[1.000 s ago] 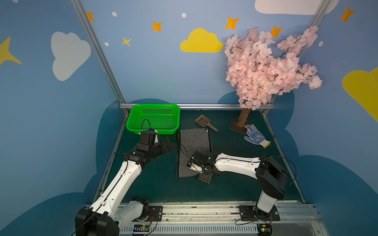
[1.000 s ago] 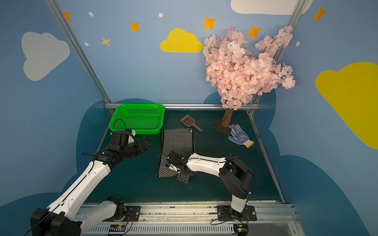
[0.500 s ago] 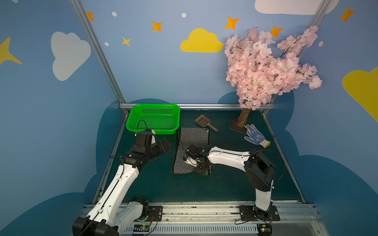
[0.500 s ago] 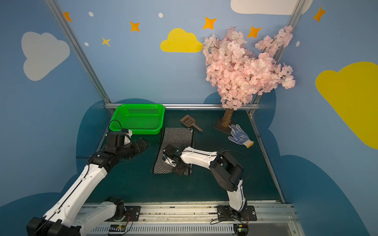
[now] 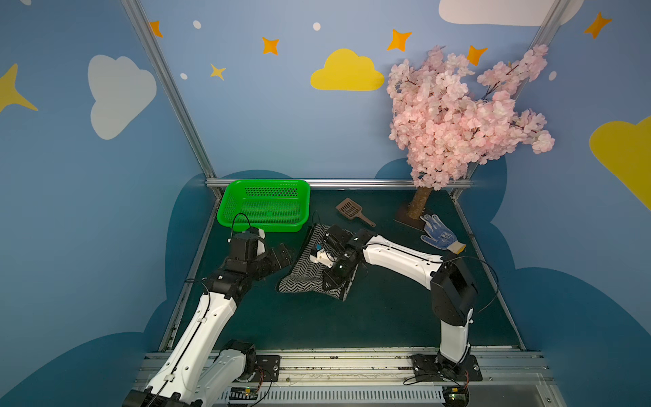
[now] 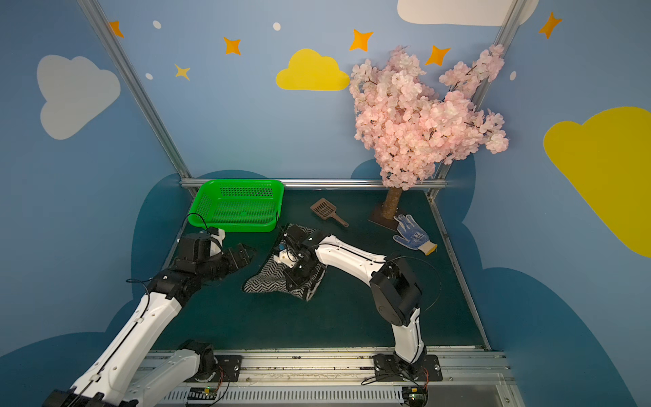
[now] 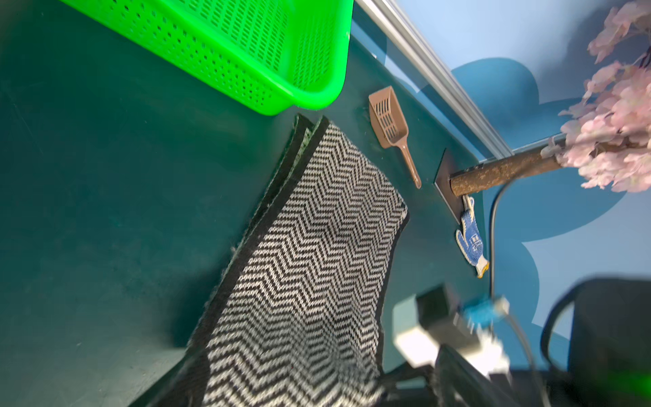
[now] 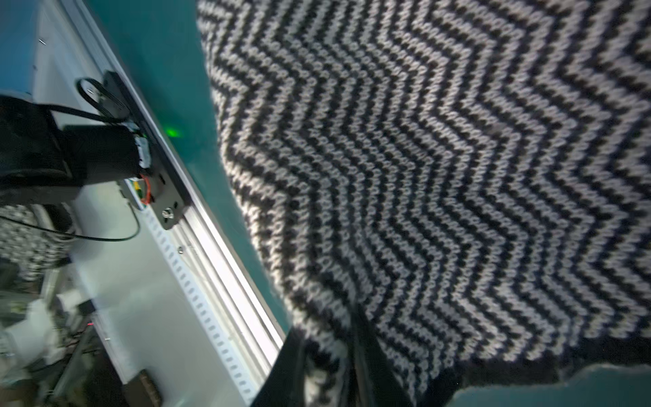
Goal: Roll up the scarf and place it into the basket
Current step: Roll the scarf at the center of the board.
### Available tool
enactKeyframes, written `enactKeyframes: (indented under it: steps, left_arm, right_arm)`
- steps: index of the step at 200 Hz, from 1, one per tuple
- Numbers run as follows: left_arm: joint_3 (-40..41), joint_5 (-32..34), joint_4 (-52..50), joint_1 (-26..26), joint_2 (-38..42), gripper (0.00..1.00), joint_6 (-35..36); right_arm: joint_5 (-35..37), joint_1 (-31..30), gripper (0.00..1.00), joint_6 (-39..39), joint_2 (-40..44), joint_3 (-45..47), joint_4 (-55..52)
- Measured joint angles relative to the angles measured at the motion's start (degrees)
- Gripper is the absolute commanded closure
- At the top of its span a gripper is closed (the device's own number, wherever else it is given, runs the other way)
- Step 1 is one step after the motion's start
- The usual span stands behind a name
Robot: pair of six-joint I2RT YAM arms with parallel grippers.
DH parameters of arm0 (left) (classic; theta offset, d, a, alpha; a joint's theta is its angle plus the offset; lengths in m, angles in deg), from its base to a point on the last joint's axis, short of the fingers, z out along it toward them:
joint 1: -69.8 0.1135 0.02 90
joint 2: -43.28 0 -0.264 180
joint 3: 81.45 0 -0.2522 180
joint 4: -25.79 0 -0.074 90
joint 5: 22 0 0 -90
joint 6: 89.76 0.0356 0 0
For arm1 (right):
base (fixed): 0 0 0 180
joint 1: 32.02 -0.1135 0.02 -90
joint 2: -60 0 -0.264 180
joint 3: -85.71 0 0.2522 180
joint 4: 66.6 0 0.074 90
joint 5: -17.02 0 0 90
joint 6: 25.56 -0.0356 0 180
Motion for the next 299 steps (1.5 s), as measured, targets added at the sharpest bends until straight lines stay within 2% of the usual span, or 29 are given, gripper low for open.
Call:
enactKeyframes:
  steps: [30, 58, 93, 129, 156, 235, 299]
  left_arm:
    - [3.8, -1.9, 1.5, 0.0, 3.0, 0.0, 0.0]
    - [6.7, -3.7, 3.5, -0.2, 3.7, 0.01, -0.1]
    - [10.9, -5.6, 6.3, -1.8, 5.7, 0.14, -0.3]
    - [16.3, -6.6, 9.5, -3.2, 12.4, 0.16, -1.5]
    - [19.2, -7.2, 12.4, -3.8, 13.4, 0.16, -2.8]
    - [18.1, -8.4, 27.3, -8.5, -0.8, 0.17, -5.3]
    - [17.5, -8.1, 38.4, -9.4, -13.6, 0.17, -6.6]
  right_arm:
    - [-7.5, 5.6, 0.84, -3.5, 0.0, 3.9, 2.9]
    - [-12.3, 7.5, 0.9, -5.8, -0.8, 6.4, 6.3]
    - [-17.1, 9.6, 0.92, -9.2, -4.3, 7.6, 11.5]
    - [-19.4, 13.1, 0.92, -11.9, -7.7, 8.4, 14.8]
    - [-19.8, 14.4, 0.92, -12.7, -7.9, 9.1, 15.7]
    - [-19.8, 13.3, 0.91, -12.7, -7.9, 9.4, 16.7]
    - [-19.6, 13.0, 0.88, -12.7, -8.6, 9.2, 17.0]
